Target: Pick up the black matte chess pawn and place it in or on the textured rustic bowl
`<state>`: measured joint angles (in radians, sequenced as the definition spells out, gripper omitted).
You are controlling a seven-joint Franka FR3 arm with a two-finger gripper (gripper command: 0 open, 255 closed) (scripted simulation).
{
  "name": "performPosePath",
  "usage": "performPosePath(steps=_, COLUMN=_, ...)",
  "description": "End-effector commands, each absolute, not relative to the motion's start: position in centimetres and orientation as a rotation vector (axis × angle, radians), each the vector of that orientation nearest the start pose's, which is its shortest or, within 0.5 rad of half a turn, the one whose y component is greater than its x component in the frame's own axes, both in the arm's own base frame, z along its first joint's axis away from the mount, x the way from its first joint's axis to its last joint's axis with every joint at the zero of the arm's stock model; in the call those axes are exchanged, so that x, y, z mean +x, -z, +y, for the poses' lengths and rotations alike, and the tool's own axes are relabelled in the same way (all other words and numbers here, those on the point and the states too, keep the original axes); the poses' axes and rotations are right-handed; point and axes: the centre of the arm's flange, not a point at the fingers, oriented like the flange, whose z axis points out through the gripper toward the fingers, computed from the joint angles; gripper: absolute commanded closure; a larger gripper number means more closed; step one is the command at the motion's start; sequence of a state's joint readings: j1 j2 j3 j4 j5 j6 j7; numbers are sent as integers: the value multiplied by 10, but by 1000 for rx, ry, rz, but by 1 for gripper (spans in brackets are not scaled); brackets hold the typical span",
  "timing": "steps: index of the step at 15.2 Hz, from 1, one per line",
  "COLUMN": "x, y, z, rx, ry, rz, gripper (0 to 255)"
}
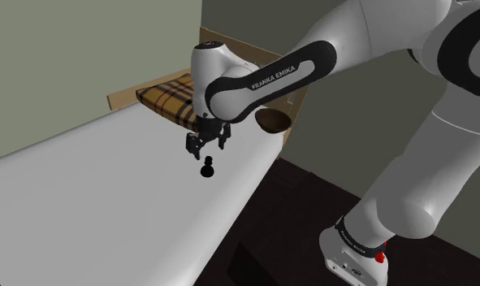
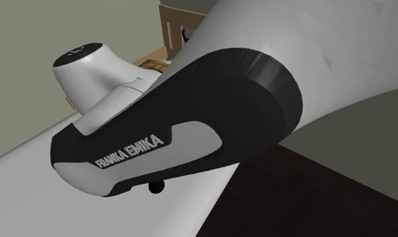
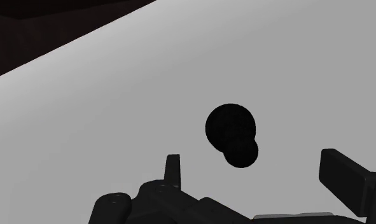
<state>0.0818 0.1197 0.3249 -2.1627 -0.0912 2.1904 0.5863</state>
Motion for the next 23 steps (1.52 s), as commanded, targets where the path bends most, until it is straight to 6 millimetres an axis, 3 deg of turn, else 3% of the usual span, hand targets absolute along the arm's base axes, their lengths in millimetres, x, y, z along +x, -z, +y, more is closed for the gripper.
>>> performPosePath(steps=1, x=502, y=-327, z=211, rx=-3203, ry=-100, rz=201, gripper=0)
performPosePath(steps=7, x=500, y=-293, z=209, rx=-3203, ry=-100, rz=201, gripper=0)
performPosePath(steps=15, x=500, y=-293, z=209, rx=-3203, ry=-100, rz=201, gripper=0)
performPosePath(steps=16, x=500, y=-293, z=209, rx=-3203, ry=-100, rz=201, gripper=255)
performPosePath(steps=23, x=500, y=-293, z=209, rx=-3203, ry=-100, rz=201, gripper=255)
